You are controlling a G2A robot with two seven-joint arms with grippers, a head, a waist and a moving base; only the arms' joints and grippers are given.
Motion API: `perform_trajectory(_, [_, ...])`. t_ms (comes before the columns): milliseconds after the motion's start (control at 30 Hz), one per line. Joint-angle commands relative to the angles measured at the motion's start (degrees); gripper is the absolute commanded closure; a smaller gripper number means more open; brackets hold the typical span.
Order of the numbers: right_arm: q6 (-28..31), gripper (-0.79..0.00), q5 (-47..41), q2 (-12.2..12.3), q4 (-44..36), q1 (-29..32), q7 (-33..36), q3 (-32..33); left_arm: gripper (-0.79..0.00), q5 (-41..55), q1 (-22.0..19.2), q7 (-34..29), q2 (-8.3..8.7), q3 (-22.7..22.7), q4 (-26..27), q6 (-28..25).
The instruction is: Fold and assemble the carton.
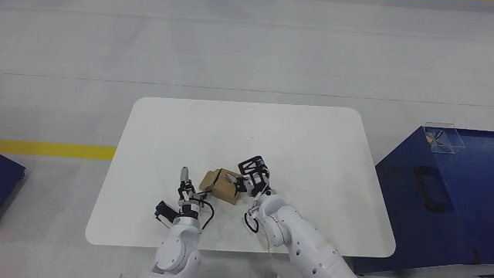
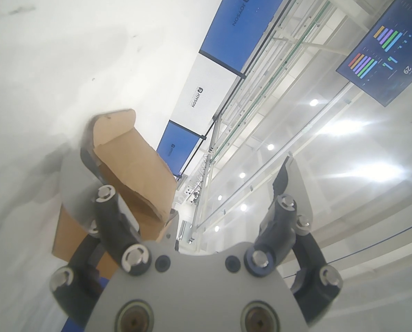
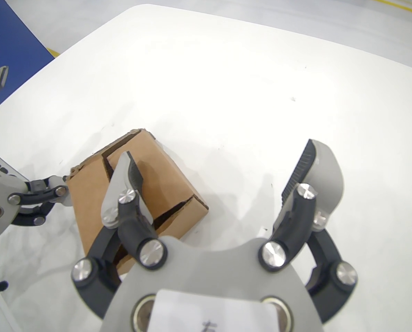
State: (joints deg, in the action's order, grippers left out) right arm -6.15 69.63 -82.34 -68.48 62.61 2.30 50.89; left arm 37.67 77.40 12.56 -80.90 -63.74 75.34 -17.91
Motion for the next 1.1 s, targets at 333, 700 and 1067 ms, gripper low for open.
perform_trajectory(333, [0.7,-0.785,1.2,-0.4,0.9,-0.2,1.0,0.6,-0.785,0.8,-2.3,-1.6,-1.04,-1.2,-2.7,-4.2])
perform_trajectory(700, [1.1,-0.785,1.8,-0.7,0.8,0.1,1.1,1.5,-0.785,-3.0,1.1,-6.9,-1.4,-1.9,0.9,-13.4])
perform_trajectory(1067, [-1.0,-0.785,2.0,0.9,-5.3,3.0,0.2,10.3,-0.785,-3.7,0.8,-10.8,-1.93,-0.5,0.6,-7.8])
